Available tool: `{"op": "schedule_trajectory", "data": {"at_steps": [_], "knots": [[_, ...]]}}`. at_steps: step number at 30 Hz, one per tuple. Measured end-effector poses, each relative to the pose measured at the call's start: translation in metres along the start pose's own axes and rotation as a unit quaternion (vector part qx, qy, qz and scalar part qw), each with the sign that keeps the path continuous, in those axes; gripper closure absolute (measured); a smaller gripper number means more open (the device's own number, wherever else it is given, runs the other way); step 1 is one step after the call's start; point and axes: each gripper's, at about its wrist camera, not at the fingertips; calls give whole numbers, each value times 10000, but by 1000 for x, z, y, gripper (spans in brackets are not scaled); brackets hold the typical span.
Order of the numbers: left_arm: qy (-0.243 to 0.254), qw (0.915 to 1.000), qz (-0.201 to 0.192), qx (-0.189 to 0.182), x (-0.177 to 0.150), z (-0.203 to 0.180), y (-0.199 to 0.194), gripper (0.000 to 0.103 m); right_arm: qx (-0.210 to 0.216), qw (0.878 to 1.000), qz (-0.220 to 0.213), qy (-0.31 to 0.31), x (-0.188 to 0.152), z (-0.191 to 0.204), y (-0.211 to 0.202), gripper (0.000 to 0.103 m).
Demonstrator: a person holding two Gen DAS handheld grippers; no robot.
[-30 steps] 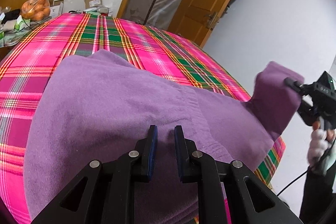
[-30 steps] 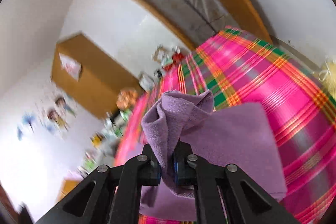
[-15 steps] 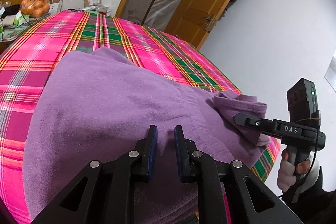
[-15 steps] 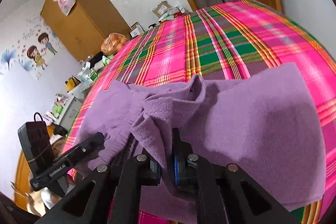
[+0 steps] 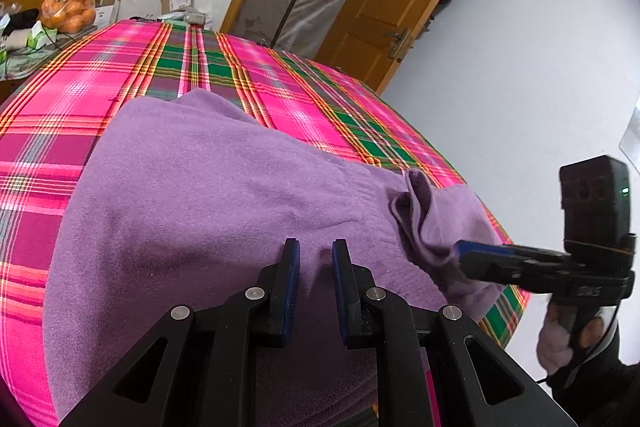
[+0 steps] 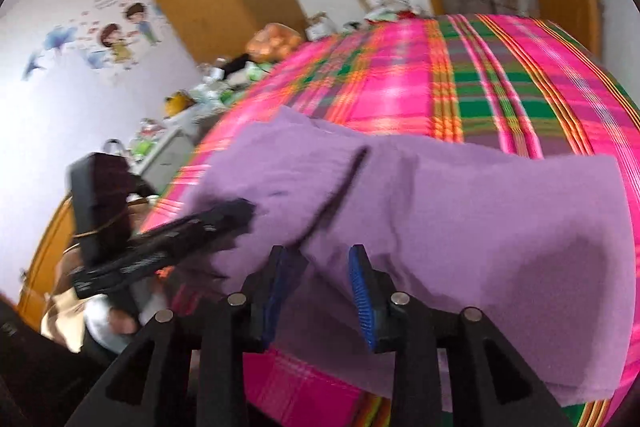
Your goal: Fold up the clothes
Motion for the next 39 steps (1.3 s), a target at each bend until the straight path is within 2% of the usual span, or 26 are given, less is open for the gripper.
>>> {"op": "schedule_trajectory", "data": {"at_steps": [3,5,7,11,13,19,22,27,31,35,36,39], "knots": [[-7,10000,3,-1,0,0,0,86,95,9985,-507,173,6,-8,-15,69],[-6,10000,5,-1,-1,-1,0,86,-308,9970,-672,233,11,-16,-13,74],[0,10000,11,-4,0,0,1,86,-800,9951,-527,235,13,-24,3,81],[0,10000,22,-4,0,0,1,86,-1058,9938,-244,235,12,-30,32,81],[1,10000,34,-9,0,-1,1,86,-1225,9924,-123,-89,9,-20,41,81],[-9,10000,59,-32,2,-1,3,86,-1131,9905,-13,-779,-8,2,28,81],[-2,10000,56,-17,0,-2,3,86,-1216,9855,110,-1178,-27,9,25,81],[126,9999,-4,108,0,-9,-2,86,-819,9884,115,-1271,-40,17,9,83],[322,9994,-91,-24,4,-26,-9,86,-932,9894,-588,-950,-34,7,-23,83],[606,9977,-90,-301,12,-53,-9,82,-1372,9856,-910,-384,-37,-20,-45,87],[686,9969,-61,-383,14,-62,-6,78,-1414,9848,-984,-235,-38,-26,-50,87],[977,9935,11,-581,20,-93,2,78,-1542,9801,-1220,267,-46,-49,-72,87]]}}
Point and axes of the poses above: each gripper's, at about its wrist camera, not at the fingertips, and y roughly the way its jaws point, z to its left, x to its top, and after that the axes turned 11 degrees about x, right-handed
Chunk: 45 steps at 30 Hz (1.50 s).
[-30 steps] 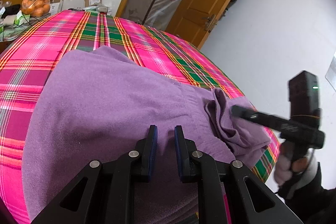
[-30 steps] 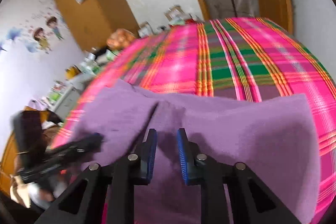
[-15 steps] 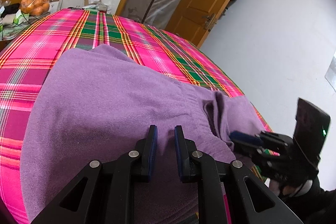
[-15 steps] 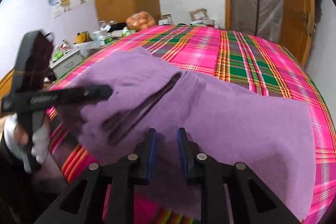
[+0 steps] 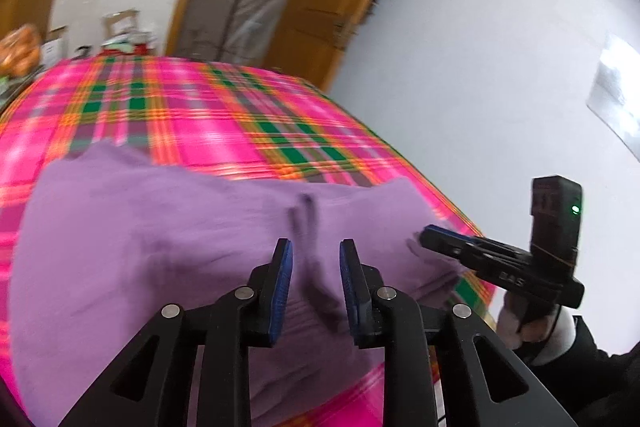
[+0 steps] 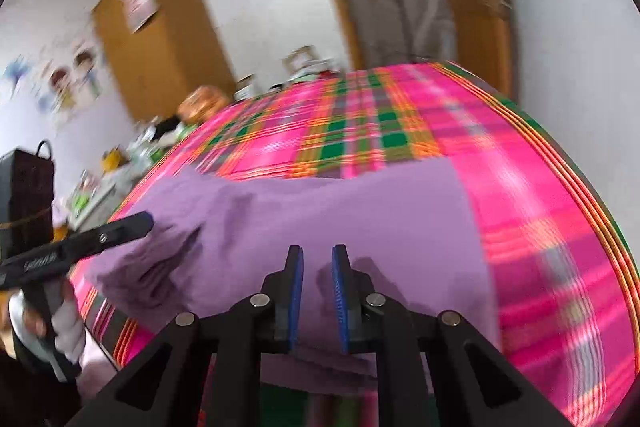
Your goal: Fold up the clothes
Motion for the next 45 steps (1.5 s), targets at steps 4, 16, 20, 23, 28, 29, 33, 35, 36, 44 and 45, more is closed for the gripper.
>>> {"op": "schedule_trajectory", "data": {"at_steps": [4,16,20,23,28,29,33,35,36,44,45], "knots": [[290,9994,60,-202,16,-33,22,78,-146,9989,-49,454,-5,-31,-12,87],[-873,9909,802,631,27,1,88,81,385,9861,-405,1564,8,-81,-23,92],[-688,9926,636,775,22,-5,87,81,871,9761,-388,1954,37,-97,-7,92],[-702,9930,621,716,22,-3,87,81,1038,9665,-87,2346,52,-119,23,92],[-674,9938,599,651,21,-5,89,81,957,9537,-33,2853,51,-146,39,103],[-681,9939,600,633,21,-5,89,81,963,9519,-86,2908,51,-149,39,103],[-695,9947,590,466,18,-5,81,81,1034,9576,-354,2667,42,-137,16,100],[-655,9958,546,336,17,-8,71,80,1163,9624,-461,2410,34,-124,1,100],[-595,9967,490,255,15,-12,63,80,1242,9652,-490,2248,27,-115,-6,100],[99,9995,266,-153,-10,-33,32,80,298,9968,-208,717,-17,-73,-15,103],[114,9993,348,-100,-14,-32,36,80,130,9988,-194,439,-21,-69,-18,103]]}}
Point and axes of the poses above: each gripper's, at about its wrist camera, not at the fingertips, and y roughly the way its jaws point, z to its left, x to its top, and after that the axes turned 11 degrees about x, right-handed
